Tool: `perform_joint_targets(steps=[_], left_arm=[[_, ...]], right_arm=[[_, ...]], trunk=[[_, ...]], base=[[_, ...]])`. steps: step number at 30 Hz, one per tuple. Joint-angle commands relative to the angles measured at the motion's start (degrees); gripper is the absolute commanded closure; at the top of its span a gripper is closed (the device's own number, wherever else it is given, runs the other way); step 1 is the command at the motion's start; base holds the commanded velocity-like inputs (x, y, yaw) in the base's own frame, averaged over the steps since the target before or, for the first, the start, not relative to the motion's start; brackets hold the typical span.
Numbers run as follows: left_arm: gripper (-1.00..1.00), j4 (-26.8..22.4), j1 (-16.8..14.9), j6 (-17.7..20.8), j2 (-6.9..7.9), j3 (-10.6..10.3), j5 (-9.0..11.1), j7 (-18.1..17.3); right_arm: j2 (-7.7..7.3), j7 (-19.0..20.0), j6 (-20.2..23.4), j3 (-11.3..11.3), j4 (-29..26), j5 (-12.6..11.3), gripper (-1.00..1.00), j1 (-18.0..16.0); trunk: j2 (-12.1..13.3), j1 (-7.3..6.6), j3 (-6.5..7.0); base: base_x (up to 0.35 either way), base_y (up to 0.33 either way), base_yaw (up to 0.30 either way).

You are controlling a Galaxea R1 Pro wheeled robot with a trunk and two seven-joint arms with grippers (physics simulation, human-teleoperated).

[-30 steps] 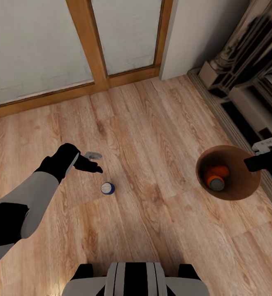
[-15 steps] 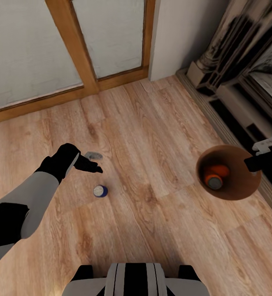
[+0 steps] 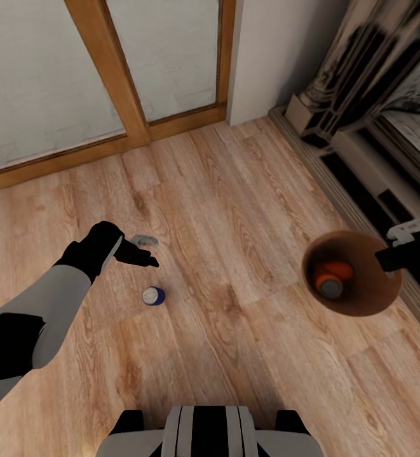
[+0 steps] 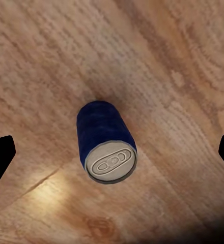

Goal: Put the three can of soda from the living room inside the tash can in the kitchen.

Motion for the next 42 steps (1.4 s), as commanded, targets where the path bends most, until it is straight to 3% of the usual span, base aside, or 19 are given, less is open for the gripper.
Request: perform_joint_targets(steps=[1,23,42], left_arm=[[-1.0,0.01,0.0,0.01,0.0,0.01,0.01,0.0],[-1.0,0.11,0.18,-0.05,0.0,-0.02,0.03,0.0],[-1.0,-0.27,1.3,-0.05,-0.02,-0.08,0.16,1.88]], right_arm=[[0.0,0.27,0.06,-0.03,-0.01,-0.19,1.0,0.02],[-0.1,0.21,0.06,0.0,-0.01,-0.17,1.0,0.79],[-0.04,0.18,0.06,0.13,-0.01,-0.09,1.0,1.63]], trunk=[[-0.42,0.22,-0.18],[-9.24,5.05,-5.67],[-9.24,5.05,-6.22]], base=[[0.0,0.0,0.0],[0.0,0.0,-0.006],[-0.053,-0.014,0.0]])
